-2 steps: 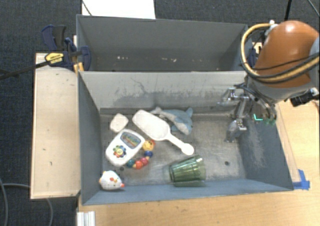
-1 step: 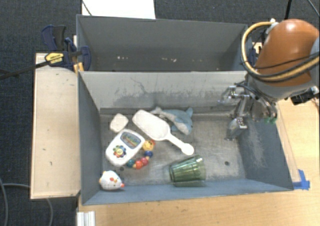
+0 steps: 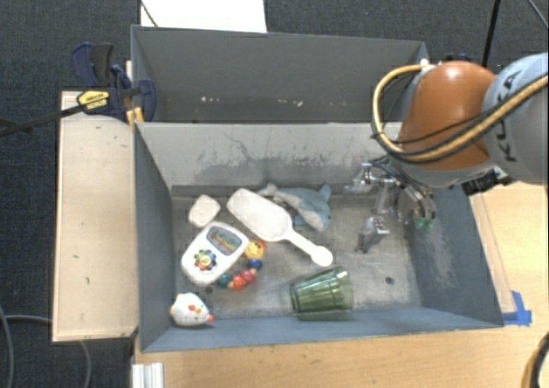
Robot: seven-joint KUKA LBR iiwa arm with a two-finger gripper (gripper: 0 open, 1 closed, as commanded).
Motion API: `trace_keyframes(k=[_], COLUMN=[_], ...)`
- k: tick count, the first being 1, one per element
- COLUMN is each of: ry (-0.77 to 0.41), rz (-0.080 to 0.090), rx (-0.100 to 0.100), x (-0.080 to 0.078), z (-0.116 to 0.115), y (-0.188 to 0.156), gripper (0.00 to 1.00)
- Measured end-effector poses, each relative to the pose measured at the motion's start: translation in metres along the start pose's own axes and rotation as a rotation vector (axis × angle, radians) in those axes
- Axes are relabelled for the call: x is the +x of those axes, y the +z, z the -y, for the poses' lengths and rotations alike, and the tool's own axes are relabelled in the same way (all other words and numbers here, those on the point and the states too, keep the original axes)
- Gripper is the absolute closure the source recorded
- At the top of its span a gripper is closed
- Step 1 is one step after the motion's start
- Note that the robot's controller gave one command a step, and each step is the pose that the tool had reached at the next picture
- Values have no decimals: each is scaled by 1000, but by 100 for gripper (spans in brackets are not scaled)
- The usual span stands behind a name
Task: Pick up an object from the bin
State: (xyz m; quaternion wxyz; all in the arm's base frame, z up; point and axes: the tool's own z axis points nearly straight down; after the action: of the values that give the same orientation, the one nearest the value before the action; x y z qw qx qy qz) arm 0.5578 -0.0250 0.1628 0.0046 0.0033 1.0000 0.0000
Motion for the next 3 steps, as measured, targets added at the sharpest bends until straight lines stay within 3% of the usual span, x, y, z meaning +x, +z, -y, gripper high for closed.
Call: trace_keyframes(k=[1, 2, 3], ry=[-125, 86, -8], rz=[-12, -4, -1], rx=[-1, -1, -2], x=[9, -4, -2], z=[-53, -79, -133], y=[11, 14, 80], gripper=[0, 0, 0])
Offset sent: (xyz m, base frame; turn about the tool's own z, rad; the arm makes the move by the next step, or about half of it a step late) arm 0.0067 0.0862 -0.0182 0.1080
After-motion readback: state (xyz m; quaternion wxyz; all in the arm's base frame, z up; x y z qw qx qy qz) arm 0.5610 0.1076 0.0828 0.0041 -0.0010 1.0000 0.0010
